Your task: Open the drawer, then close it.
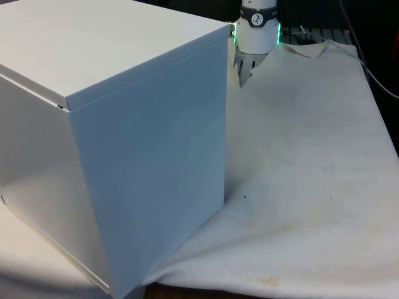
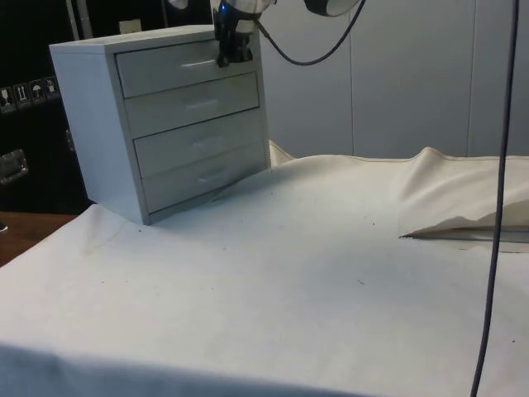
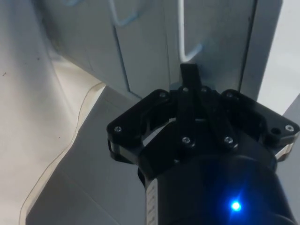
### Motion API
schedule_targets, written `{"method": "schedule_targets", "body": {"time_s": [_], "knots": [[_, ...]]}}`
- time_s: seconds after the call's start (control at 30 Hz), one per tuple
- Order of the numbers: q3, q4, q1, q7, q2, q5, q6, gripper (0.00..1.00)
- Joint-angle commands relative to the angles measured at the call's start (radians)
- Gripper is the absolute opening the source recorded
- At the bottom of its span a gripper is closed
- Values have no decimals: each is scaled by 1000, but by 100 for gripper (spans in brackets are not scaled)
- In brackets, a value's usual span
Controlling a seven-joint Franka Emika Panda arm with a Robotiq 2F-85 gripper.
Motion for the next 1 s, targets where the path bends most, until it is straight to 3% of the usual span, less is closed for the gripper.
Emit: {"method": "schedule_targets", "body": {"time_s": [0.0, 0.17, 0.27, 0.47, 0.5, 0.57, 0.97], "knots": [[4, 0, -7, -15, 7, 16, 17, 0], [1, 3, 2, 1, 2, 2, 1, 0], [8, -10, 13, -4, -22, 2, -18, 0], [30, -36, 23, 0, -77, -12, -63, 0], [30, -28, 16, -1, -59, -2, -44, 0], [47, -54, 25, 2, -110, -21, -91, 0], [112, -128, 27, 10, -228, -37, -184, 0]]}}
